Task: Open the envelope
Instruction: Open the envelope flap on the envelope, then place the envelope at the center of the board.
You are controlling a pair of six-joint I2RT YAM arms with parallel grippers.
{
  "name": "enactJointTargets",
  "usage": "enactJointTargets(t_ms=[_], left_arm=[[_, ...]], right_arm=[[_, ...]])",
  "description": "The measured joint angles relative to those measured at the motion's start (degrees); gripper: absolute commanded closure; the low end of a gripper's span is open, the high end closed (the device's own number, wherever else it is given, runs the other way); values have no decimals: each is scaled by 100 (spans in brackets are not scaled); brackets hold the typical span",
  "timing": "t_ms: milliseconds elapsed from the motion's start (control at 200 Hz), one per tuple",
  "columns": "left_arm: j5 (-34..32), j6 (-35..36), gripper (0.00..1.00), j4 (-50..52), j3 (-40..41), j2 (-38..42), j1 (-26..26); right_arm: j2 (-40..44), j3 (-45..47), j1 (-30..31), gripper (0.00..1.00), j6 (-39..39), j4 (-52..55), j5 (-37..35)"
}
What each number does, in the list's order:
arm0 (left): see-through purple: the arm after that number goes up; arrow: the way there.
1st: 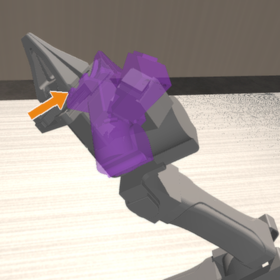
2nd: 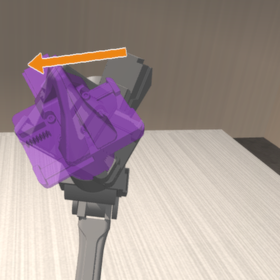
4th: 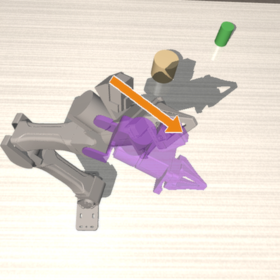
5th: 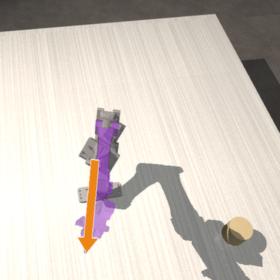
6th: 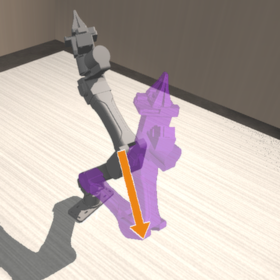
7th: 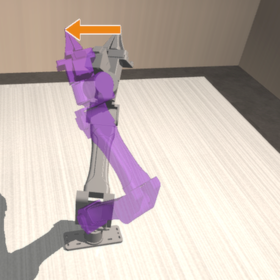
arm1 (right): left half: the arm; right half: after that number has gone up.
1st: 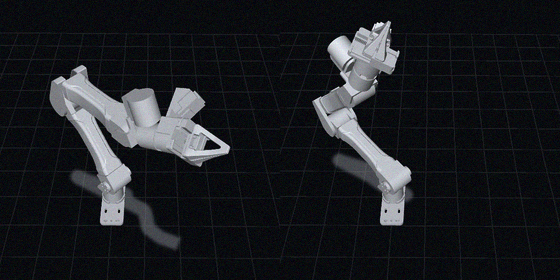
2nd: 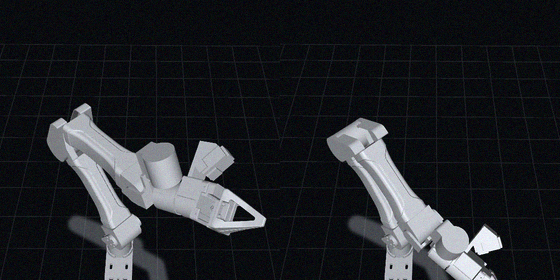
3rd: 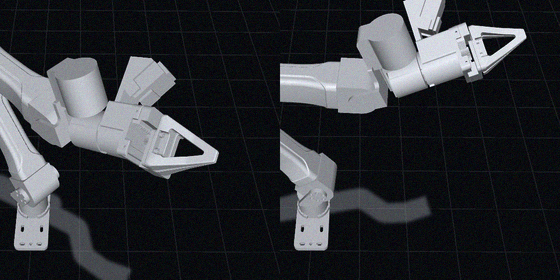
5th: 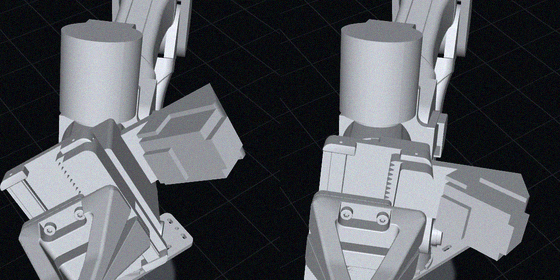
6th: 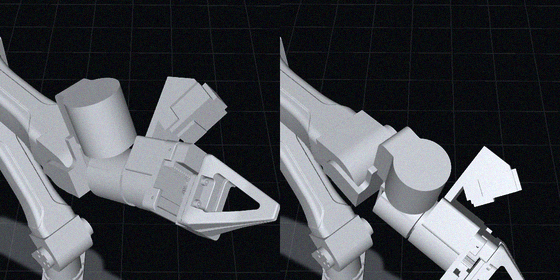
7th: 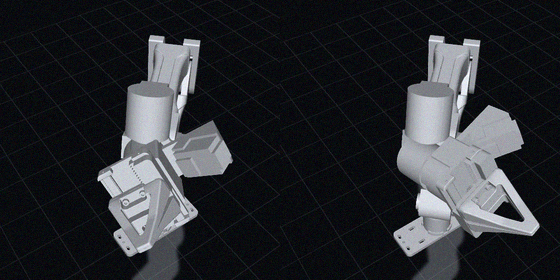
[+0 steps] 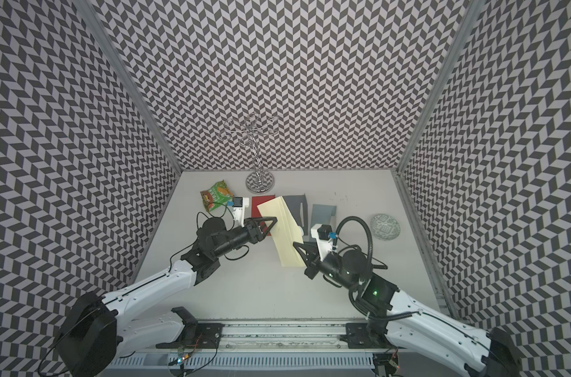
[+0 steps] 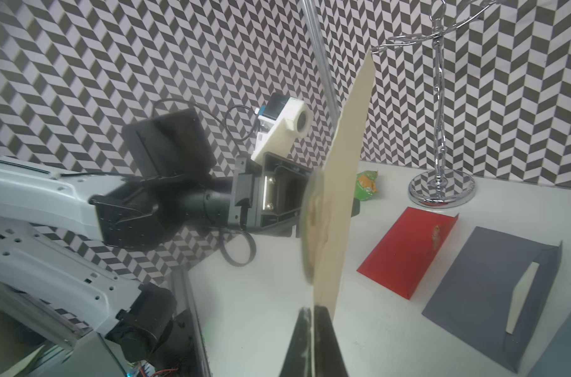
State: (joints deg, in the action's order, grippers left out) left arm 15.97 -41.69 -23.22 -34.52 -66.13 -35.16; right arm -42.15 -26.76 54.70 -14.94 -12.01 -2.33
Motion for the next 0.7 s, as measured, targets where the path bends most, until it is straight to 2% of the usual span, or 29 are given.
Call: enactJointTargets(t_ms=[100, 245, 531, 701], left_arm=[[-468, 92, 31, 597, 0, 31, 2], [-1034, 160, 30, 1196, 0, 295, 4], [-1674, 157, 28, 1478, 361, 1215, 4], [-1805, 155, 28, 1613, 461, 1342, 4]], right_arm=[[-164, -111, 70, 100, 31, 151, -538], [-560, -170, 70, 100, -295, 348, -896], [-791, 190, 87, 100, -1320, 382, -662], [-962, 428, 138, 100, -1963, 343, -640]])
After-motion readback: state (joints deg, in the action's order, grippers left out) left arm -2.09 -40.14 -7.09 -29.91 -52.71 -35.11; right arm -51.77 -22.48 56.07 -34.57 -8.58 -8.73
